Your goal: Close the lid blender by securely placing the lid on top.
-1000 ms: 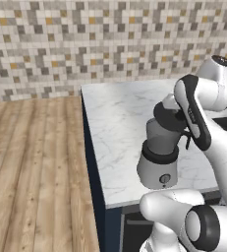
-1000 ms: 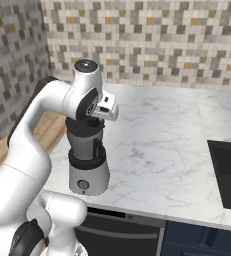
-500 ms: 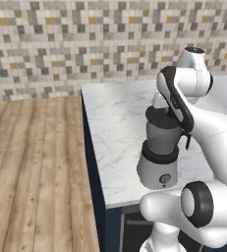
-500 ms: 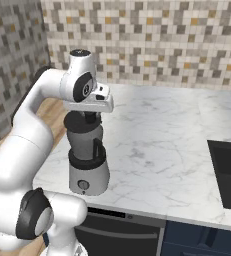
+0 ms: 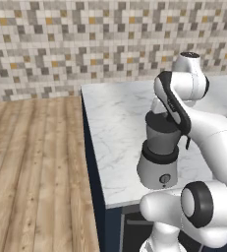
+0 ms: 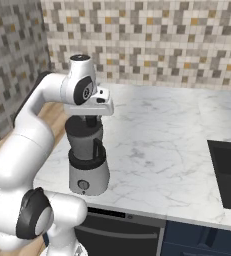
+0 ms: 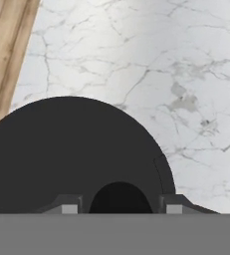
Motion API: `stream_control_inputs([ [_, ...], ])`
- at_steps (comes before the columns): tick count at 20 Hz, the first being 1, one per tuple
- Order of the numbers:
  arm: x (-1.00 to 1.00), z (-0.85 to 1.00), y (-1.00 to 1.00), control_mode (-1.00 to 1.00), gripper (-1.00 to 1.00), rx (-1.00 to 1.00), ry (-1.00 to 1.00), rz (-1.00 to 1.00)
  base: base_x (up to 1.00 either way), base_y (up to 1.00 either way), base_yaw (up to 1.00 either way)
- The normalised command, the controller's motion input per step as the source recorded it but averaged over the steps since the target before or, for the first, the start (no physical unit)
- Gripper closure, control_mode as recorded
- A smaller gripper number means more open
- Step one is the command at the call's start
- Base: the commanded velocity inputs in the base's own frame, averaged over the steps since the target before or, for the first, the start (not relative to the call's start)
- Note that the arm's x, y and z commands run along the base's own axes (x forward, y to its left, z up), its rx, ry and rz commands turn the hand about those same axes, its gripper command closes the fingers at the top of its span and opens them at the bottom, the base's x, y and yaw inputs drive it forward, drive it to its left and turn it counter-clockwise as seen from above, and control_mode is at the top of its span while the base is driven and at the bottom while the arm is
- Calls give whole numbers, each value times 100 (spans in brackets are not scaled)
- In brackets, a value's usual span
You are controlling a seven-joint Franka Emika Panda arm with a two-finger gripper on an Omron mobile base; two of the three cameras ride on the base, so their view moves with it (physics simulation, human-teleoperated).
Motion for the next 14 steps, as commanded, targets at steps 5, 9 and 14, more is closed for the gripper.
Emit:
stream_control_inputs([
  [5,-1,-11,0,-100,100,0,1,4,0,0,0],
  [9,0,-3,0,-100,100,0,2,3,0,0,0],
  [14,0,-6,0,-100,100,0,1,2,0,0,0],
])
